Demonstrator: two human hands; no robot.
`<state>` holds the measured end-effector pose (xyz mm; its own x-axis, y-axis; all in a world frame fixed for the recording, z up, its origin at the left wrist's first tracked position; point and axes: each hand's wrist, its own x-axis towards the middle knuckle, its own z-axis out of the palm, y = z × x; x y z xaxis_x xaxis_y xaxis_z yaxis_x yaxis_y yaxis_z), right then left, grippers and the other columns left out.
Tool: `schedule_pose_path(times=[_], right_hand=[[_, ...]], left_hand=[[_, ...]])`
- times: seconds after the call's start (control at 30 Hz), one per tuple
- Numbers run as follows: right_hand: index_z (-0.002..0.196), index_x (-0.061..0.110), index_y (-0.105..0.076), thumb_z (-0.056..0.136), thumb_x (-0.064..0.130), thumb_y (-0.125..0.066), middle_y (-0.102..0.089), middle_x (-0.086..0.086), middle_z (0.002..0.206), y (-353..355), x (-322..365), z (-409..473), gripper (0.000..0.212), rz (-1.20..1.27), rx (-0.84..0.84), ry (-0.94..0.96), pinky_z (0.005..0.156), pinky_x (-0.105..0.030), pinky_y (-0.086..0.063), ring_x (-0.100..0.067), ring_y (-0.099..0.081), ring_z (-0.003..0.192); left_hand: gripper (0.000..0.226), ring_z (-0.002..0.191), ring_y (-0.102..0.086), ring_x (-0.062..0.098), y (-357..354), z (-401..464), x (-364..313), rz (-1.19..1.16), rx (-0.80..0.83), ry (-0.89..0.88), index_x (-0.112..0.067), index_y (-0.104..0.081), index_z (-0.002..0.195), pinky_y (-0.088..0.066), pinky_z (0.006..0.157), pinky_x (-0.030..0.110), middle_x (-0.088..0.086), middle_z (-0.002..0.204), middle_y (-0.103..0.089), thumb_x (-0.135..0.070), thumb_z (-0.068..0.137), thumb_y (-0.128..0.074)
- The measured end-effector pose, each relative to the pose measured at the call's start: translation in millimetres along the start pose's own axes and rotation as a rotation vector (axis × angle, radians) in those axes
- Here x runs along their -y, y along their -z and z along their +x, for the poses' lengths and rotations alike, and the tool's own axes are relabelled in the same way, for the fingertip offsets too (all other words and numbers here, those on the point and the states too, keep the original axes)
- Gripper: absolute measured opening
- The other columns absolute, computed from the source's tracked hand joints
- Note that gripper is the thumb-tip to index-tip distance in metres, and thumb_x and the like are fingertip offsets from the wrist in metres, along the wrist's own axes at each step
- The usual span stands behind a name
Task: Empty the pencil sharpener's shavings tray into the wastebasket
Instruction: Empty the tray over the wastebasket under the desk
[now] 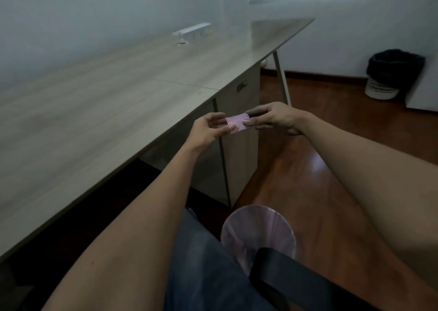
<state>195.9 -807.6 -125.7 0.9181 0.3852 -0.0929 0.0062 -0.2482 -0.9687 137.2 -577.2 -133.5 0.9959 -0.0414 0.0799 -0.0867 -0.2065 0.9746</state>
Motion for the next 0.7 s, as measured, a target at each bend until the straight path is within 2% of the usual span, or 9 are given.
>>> schedule_pose_path(times=[0.07,0.17,0.3,0.4,0.47,0.57,0.63,0.7], right_hand=[[0.122,0.009,-0.071,0.050,0.032,-0.097,-0.076,-0.006,0.116,-2,-20,0,0.080,0.008,0.014,-0.041,0.091,-0.027,-0.052,-0.016,-0.071,0.109],[0.122,0.006,-0.071,0.052,0.030,-0.096,-0.075,-0.007,0.117,-8,-52,1,0.078,0.038,0.034,-0.097,0.091,-0.027,-0.052,-0.017,-0.069,0.112],[0.122,0.005,-0.070,0.042,0.033,-0.097,-0.075,-0.007,0.117,-20,-96,0,0.089,0.110,0.041,-0.163,0.098,-0.029,-0.050,-0.016,-0.068,0.112],[0.122,0.004,-0.069,0.055,0.024,-0.094,-0.074,-0.009,0.119,-32,-128,-3,0.075,0.147,0.064,-0.220,0.102,-0.032,-0.049,-0.018,-0.066,0.116],[0.124,0.001,-0.067,0.066,0.014,-0.089,-0.072,-0.013,0.121,-40,-149,-6,0.063,0.177,0.061,-0.262,0.096,-0.030,-0.049,-0.018,-0.065,0.110],[0.128,-0.002,-0.064,0.072,0.008,-0.086,-0.070,-0.015,0.125,-53,-177,-10,0.061,0.200,0.058,-0.323,0.089,-0.026,-0.050,-0.016,-0.065,0.104],[0.129,-0.002,-0.064,0.074,0.008,-0.085,-0.069,-0.016,0.126,-59,-196,-13,0.060,0.223,0.072,-0.370,0.087,-0.023,-0.051,-0.016,-0.063,0.102],[0.128,-0.003,-0.064,0.074,0.010,-0.085,-0.070,-0.015,0.124,-65,-212,-16,0.060,0.234,0.082,-0.412,0.080,-0.017,-0.054,-0.015,-0.063,0.099]], left_hand=[[0.064,0.114,-0.069,0.021,-9,-4,20,-0.026,-0.002,0.046,0.002,-0.056,0.136,-0.057,0.088,0.018,0.015,0.125,-0.068,-0.012,0.079,-0.083],[0.061,0.106,-0.069,0.016,-21,-11,45,-0.045,0.001,0.105,0.004,-0.055,0.136,-0.056,0.081,0.011,0.016,0.126,-0.067,-0.008,0.082,-0.080],[0.059,0.104,-0.065,0.015,-33,-21,77,-0.051,0.000,0.199,0.004,-0.054,0.137,-0.053,0.071,0.005,0.017,0.128,-0.065,-0.005,0.083,-0.078],[0.062,0.108,-0.065,0.017,-39,-28,106,-0.060,0.004,0.263,0.004,-0.054,0.138,-0.054,0.072,0.006,0.018,0.130,-0.065,-0.005,0.082,-0.079],[0.062,0.111,-0.067,0.020,-43,-33,126,-0.076,0.004,0.313,0.005,-0.053,0.138,-0.057,0.082,0.014,0.019,0.132,-0.064,-0.005,0.082,-0.080],[0.063,0.120,-0.065,0.029,-50,-39,154,-0.115,0.002,0.407,0.006,-0.052,0.139,-0.053,0.103,0.037,0.023,0.134,-0.062,-0.002,0.082,-0.078],[0.063,0.123,-0.063,0.033,-56,-43,170,-0.125,0.010,0.461,0.007,-0.050,0.140,-0.050,0.106,0.041,0.023,0.136,-0.061,-0.001,0.084,-0.076],[0.063,0.121,-0.063,0.032,-62,-46,183,-0.129,0.014,0.509,0.007,-0.048,0.141,-0.054,0.101,0.038,0.023,0.137,-0.059,-0.003,0.085,-0.076]])
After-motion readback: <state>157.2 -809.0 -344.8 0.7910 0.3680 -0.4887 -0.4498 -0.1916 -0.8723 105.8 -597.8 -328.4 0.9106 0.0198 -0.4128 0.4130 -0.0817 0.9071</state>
